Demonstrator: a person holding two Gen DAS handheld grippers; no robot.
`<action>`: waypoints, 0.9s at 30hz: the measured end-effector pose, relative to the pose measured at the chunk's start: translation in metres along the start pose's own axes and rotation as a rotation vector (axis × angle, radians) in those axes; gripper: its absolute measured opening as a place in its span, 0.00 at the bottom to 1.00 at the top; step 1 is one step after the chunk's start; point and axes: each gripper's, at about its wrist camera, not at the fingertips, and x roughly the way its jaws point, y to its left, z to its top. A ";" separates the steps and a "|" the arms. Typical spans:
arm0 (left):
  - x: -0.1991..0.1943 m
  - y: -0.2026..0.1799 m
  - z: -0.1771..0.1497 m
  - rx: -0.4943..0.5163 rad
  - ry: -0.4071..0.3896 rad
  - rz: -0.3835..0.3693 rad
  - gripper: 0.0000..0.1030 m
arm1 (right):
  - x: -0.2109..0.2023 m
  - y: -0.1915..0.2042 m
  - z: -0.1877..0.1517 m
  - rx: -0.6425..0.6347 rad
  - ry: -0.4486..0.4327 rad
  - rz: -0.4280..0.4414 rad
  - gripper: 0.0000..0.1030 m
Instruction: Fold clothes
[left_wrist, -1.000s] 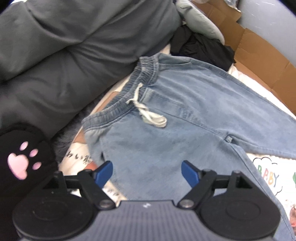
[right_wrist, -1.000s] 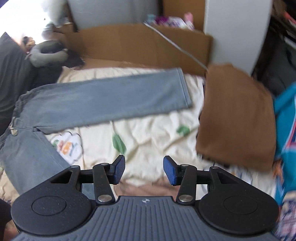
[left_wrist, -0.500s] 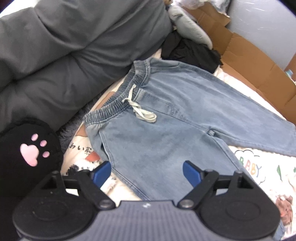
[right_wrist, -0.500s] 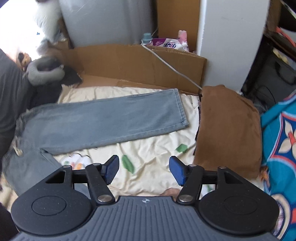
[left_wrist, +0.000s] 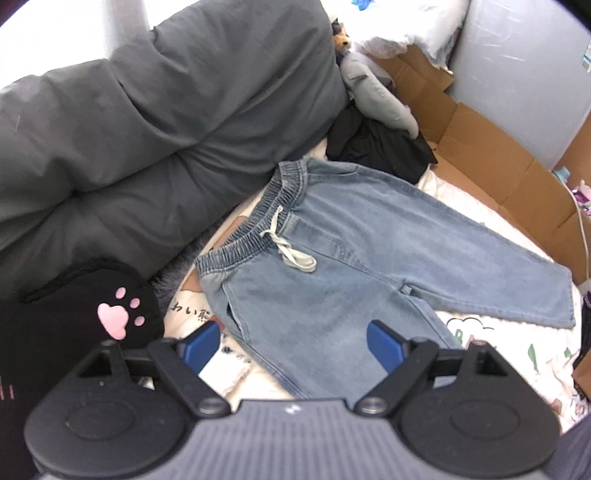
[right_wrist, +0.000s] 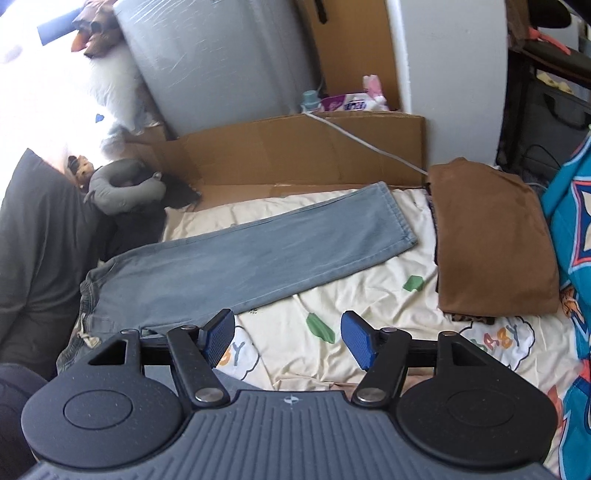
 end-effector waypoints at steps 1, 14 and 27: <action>-0.004 -0.001 -0.001 0.005 0.002 0.002 0.86 | 0.002 0.004 0.000 -0.011 0.005 0.003 0.68; -0.032 -0.018 -0.008 0.048 0.022 -0.036 0.86 | -0.002 0.029 -0.007 0.000 0.053 0.054 0.75; -0.010 -0.035 -0.027 0.020 0.057 -0.093 0.85 | 0.036 0.031 -0.053 -0.076 0.184 0.018 0.84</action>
